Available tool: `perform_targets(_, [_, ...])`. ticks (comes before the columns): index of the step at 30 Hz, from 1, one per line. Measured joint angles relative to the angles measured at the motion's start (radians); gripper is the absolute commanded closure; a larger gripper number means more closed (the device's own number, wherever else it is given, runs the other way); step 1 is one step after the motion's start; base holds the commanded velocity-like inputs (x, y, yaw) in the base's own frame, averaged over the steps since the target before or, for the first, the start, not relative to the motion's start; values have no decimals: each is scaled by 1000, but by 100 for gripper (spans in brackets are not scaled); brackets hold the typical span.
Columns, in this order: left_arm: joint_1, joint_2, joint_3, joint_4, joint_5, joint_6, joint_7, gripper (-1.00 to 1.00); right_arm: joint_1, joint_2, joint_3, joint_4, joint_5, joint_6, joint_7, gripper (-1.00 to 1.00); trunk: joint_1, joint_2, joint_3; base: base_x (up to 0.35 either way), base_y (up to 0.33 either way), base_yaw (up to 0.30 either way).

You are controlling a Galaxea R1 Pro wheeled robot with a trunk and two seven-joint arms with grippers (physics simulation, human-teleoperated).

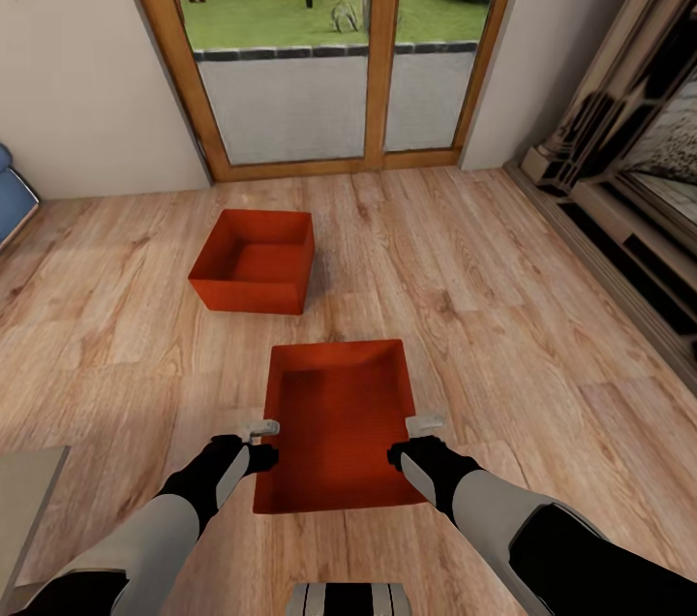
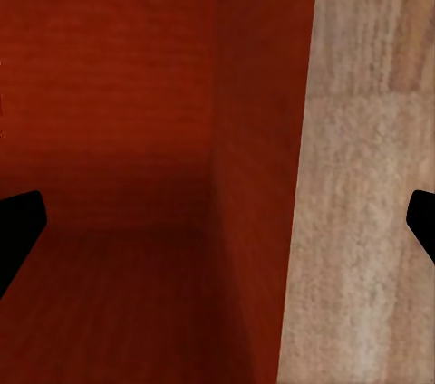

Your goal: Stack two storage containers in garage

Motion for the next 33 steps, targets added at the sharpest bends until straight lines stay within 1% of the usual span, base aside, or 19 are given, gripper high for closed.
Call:
perform_targets(16, [0,0,1,0,1,-1,0,-100,0,-1,-3,1,-4,-13,0,-100,0,0,0,0,0,0])
perform_targets(18, [0,0,1,0,1,-1,0,-100,0,-6,-3,0,-4,-15,0,-100,0,0,0,0,0,0])
perform_targets(21, [0,0,1,0,1,-1,0,-100,0,-24,-3,-1,-5,-23,1,-100,0,0,0,0,0,0])
perform_targets(24, [0,0,1,0,1,-1,0,-100,0,-33,-3,-2,-5,-26,1,-100,0,0,0,0,0,0])
perform_targets(33, [0,1,1,0,2,-1,0,-100,0,-32,-4,-3,-6,-27,2,-100,0,0,0,0,0,0])
